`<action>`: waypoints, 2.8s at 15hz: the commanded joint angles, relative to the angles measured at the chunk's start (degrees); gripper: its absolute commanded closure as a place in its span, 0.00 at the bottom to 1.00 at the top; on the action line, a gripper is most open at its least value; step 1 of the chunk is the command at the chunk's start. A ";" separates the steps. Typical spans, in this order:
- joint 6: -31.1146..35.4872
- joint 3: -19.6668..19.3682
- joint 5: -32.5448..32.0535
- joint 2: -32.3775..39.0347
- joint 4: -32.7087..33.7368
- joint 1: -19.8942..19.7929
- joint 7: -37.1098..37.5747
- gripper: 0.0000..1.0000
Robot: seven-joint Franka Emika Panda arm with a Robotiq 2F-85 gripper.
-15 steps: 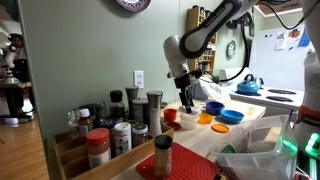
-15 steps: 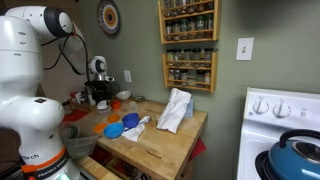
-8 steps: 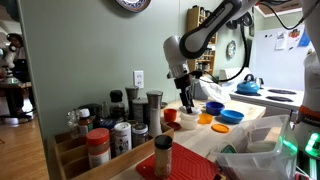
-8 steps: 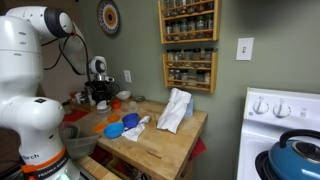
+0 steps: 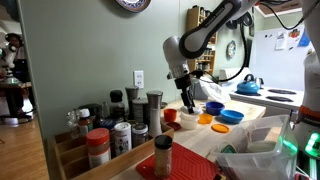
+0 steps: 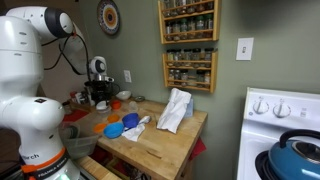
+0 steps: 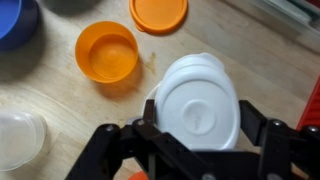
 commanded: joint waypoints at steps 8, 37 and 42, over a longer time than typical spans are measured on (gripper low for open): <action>-1.88 0.45 -0.22 1.32 1.65 0.19 -1.16 0.20; -1.56 0.83 0.01 0.22 0.77 0.43 -1.04 0.28; -1.60 1.11 0.46 0.36 0.75 0.34 -1.71 0.26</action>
